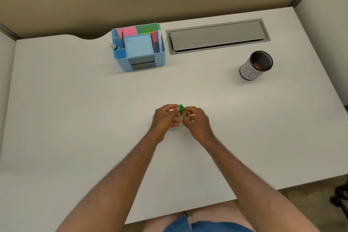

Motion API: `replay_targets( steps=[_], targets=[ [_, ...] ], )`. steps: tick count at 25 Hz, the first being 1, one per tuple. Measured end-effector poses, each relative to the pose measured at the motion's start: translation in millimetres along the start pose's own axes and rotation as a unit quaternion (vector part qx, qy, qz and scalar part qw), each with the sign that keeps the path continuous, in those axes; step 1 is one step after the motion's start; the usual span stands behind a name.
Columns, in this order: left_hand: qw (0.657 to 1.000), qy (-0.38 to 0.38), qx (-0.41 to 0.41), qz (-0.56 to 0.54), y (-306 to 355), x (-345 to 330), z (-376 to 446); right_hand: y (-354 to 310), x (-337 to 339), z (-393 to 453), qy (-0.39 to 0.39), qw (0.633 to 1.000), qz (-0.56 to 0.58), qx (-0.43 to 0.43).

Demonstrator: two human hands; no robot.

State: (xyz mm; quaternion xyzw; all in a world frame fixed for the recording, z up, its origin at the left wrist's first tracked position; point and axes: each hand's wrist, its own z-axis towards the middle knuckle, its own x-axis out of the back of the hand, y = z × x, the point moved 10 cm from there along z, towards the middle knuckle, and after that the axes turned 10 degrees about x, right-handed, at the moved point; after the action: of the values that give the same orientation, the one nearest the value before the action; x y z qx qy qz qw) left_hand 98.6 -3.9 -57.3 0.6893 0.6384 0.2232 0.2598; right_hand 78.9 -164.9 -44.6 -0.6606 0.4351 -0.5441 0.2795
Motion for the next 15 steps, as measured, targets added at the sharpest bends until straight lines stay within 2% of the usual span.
replay_targets(
  steps=[9, 15],
  targets=[
    [0.991, -0.116, -0.059, 0.033, 58.2, -42.2, -29.4, -48.0, 74.9, -9.9, 0.05, 0.996, 0.016, 0.077],
    [0.982, -0.168, -0.085, 0.028, 83.1, -79.2, -50.6, -58.4, 119.6, -13.1, 0.045, 0.993, 0.057, 0.098]
  ],
)
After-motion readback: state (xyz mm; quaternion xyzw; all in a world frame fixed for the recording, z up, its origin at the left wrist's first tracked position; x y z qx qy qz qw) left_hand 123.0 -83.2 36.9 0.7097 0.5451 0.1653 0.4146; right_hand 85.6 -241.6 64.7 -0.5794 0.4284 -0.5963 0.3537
